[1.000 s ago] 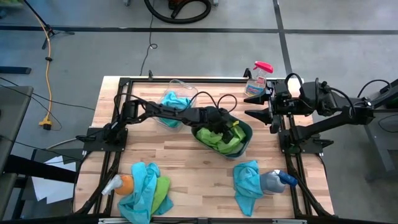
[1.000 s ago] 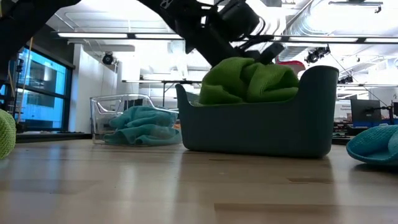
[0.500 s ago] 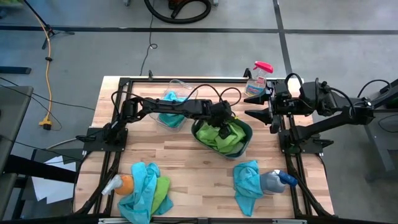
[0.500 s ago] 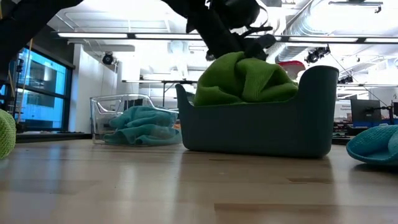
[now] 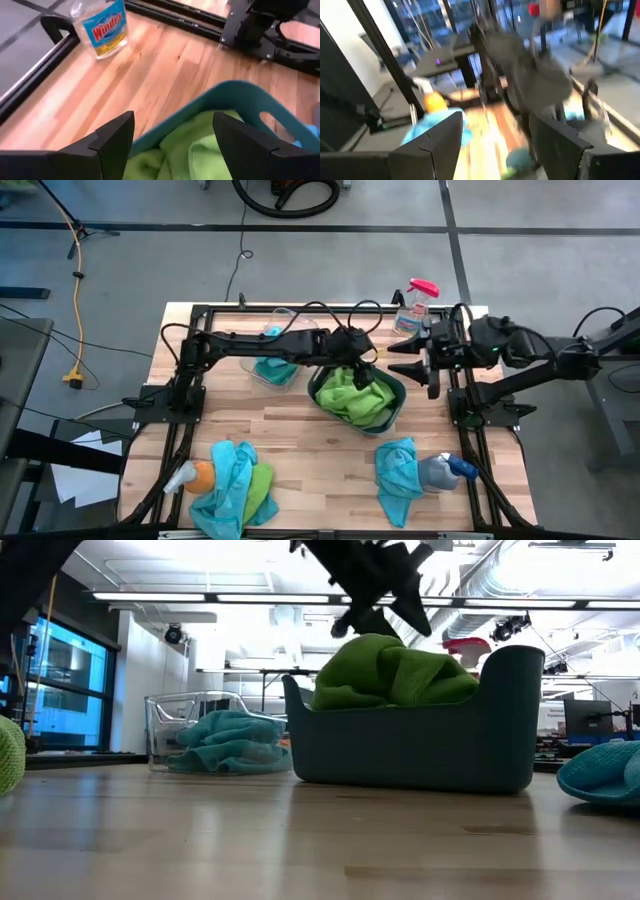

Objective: Sort microfiber towel by color & place in baskets
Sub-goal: Put the blue microfiber towel into the transparent bin

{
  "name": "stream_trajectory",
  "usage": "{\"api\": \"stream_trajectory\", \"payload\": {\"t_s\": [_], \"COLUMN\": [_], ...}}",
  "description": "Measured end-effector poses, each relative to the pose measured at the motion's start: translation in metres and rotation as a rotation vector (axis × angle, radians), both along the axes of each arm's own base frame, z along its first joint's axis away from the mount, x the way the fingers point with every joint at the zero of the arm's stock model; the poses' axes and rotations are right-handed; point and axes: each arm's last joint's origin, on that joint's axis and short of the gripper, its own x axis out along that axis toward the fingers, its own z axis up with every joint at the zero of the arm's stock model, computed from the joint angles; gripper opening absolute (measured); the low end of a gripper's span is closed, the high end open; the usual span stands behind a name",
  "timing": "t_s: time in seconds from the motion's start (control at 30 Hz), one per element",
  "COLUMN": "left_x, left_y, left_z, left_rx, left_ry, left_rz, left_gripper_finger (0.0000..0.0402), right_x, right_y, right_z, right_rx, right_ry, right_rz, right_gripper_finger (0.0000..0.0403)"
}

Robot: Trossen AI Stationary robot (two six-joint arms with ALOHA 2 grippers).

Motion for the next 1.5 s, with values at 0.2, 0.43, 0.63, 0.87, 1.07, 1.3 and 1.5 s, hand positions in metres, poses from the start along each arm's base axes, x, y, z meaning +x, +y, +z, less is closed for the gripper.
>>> {"api": "stream_trajectory", "payload": {"t_s": [0.2, 0.43, 0.63, 0.87, 1.07, 1.3, 1.5], "left_x": [-0.008, -0.036, -0.086, -0.149, -0.188, -0.229, -0.265], "left_y": [-0.003, -0.009, -0.021, -0.040, -0.055, -0.067, -0.065], "left_z": [0.013, 0.009, 0.018, 0.026, 0.036, 0.081, 0.106], "left_rx": [0.050, 0.005, -0.034, -0.061, -0.102, -0.082, -0.039], "left_ry": [-0.006, -0.100, -0.278, -0.459, -0.529, -0.742, -0.852], "left_rz": [0.001, 0.036, 0.066, 0.109, 0.093, 0.007, 0.055], "left_gripper_finger": [0.0259, 0.0259, 0.0259, 0.0259, 0.0259, 0.0259, 0.0259], "right_x": [0.008, 0.012, 0.018, 0.033, 0.038, 0.052, 0.078], "right_y": [0.001, 0.003, 0.004, 0.006, 0.006, 0.020, 0.043], "right_z": [-0.033, -0.073, -0.097, -0.107, -0.110, -0.087, -0.069], "right_rx": [0.065, 0.157, 0.191, 0.222, 0.335, 0.394, 0.213], "right_ry": [0.173, 0.298, 0.298, 0.064, -0.001, -0.017, 0.246], "right_rz": [-0.023, -0.025, -0.026, 0.000, -0.012, 0.116, 0.181], "right_gripper_finger": [0.0229, 0.0229, 0.0229, 0.0229, 0.0229, 0.0229, 0.0229]}}
